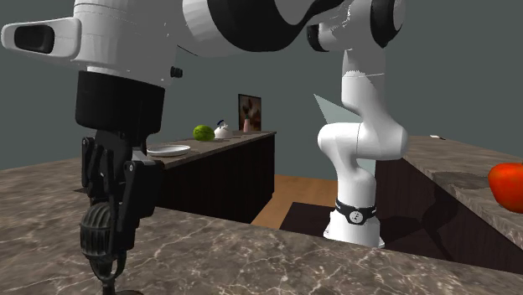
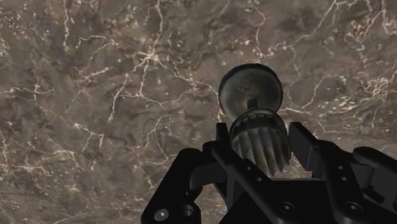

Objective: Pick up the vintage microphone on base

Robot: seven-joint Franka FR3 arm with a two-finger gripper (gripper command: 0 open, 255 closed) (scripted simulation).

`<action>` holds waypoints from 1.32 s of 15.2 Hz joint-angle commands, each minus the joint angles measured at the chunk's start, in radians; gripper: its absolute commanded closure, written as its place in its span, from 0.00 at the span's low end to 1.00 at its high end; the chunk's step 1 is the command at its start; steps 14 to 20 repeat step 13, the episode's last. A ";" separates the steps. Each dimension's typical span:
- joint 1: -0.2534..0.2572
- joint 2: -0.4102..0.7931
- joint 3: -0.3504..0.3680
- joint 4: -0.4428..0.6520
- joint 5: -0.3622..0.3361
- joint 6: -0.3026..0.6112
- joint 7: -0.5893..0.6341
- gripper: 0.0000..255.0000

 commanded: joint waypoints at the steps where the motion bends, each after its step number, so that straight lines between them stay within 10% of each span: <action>1: 0.001 -0.010 0.000 0.015 -0.003 -0.024 0.001 1.00; 20: 0.002 -0.034 -0.001 0.122 -0.006 -0.154 -0.004 1.00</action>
